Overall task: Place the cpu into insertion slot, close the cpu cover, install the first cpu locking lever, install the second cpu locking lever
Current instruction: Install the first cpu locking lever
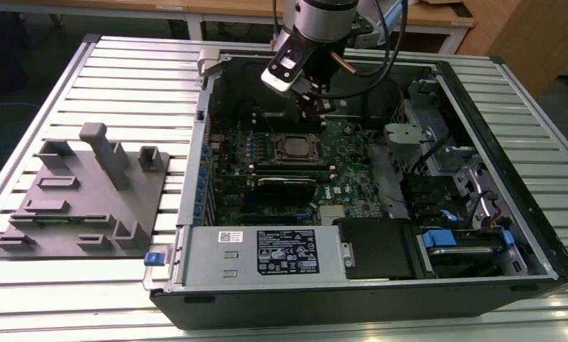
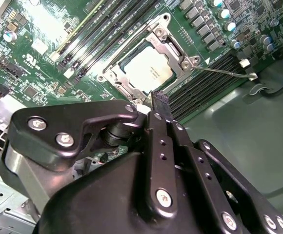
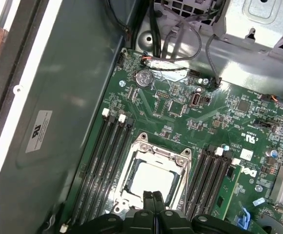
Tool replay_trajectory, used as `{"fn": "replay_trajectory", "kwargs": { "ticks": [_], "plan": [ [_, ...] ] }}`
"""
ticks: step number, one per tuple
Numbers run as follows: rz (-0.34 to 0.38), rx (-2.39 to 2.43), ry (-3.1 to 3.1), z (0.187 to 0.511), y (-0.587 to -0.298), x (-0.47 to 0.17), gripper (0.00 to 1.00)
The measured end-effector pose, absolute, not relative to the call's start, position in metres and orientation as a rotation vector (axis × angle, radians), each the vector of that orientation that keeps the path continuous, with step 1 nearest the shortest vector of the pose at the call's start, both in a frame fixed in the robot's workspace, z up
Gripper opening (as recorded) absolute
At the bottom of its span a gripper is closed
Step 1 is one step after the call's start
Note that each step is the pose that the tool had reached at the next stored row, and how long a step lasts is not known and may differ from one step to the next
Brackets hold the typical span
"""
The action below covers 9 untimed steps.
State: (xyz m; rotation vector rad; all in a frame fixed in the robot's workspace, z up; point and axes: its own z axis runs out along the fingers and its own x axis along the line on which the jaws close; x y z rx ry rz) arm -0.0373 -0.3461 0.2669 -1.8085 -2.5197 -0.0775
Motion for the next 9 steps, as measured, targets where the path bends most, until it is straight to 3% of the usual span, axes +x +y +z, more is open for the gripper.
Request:
{"fn": "replay_trajectory", "kwargs": {
  "ticks": [9],
  "plan": [
    [-0.077, -1.779, -2.540, 0.2669, -0.3465, -0.0375, 0.11]
  ]
}}
